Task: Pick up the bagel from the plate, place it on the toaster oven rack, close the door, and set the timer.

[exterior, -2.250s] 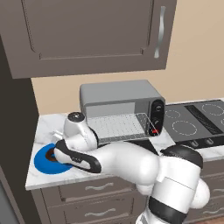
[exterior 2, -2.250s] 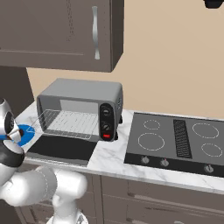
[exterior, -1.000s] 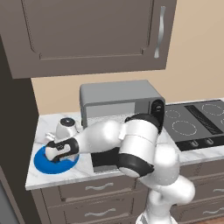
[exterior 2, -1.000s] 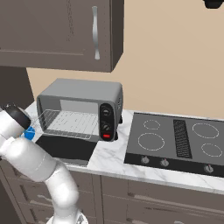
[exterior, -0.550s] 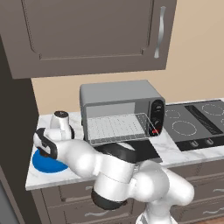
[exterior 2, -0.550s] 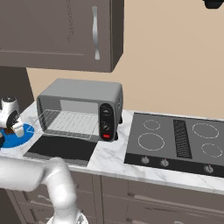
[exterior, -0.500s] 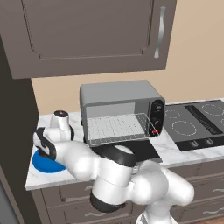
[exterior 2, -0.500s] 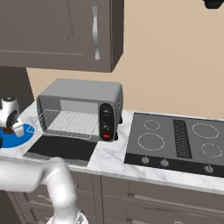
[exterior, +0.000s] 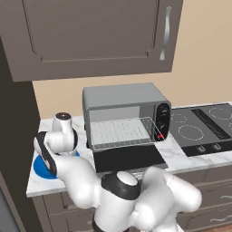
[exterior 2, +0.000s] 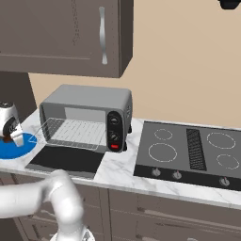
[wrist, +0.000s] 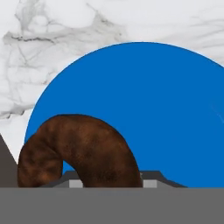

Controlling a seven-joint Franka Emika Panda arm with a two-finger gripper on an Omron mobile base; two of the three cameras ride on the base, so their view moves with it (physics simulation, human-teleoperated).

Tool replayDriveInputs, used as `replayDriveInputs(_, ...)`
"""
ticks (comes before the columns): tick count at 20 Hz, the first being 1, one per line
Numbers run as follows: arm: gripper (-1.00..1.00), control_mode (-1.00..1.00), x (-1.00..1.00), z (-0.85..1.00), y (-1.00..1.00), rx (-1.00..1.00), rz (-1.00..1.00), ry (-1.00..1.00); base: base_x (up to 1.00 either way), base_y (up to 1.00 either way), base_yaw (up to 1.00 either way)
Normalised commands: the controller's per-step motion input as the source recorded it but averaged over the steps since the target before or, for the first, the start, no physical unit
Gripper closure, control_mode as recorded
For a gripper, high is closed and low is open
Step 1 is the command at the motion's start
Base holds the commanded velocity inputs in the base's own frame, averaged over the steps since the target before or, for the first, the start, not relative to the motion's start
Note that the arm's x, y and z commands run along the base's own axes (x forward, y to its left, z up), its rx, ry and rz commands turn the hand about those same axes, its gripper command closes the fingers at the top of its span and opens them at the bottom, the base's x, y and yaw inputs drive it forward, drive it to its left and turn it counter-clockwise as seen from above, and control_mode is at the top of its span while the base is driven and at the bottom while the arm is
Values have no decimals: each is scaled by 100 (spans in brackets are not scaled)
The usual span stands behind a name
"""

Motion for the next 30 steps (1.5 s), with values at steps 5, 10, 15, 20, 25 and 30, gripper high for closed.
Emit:
replayDriveInputs(5, 100, -100, -51, 50, -12, 0, -7, -18, 0, 0, 0)
replayDriveInputs(10, 100, -100, -40, 69, -38, 0, -8, -10, 0, 0, 0)
replayDriveInputs(15, 100, -100, -4, 62, -69, 0, -14, 0, 0, 0, 0)
replayDriveInputs(20, 100, -100, 0, 65, -69, 0, -8, 2, 0, 0, 0)
replayDriveInputs(25, 100, -100, -7, 40, -58, 0, 1, 4, 0, 0, 0)
replayDriveInputs(30, 100, -100, -3, 9, -55, 0, 9, 8, 0, 0, 0)
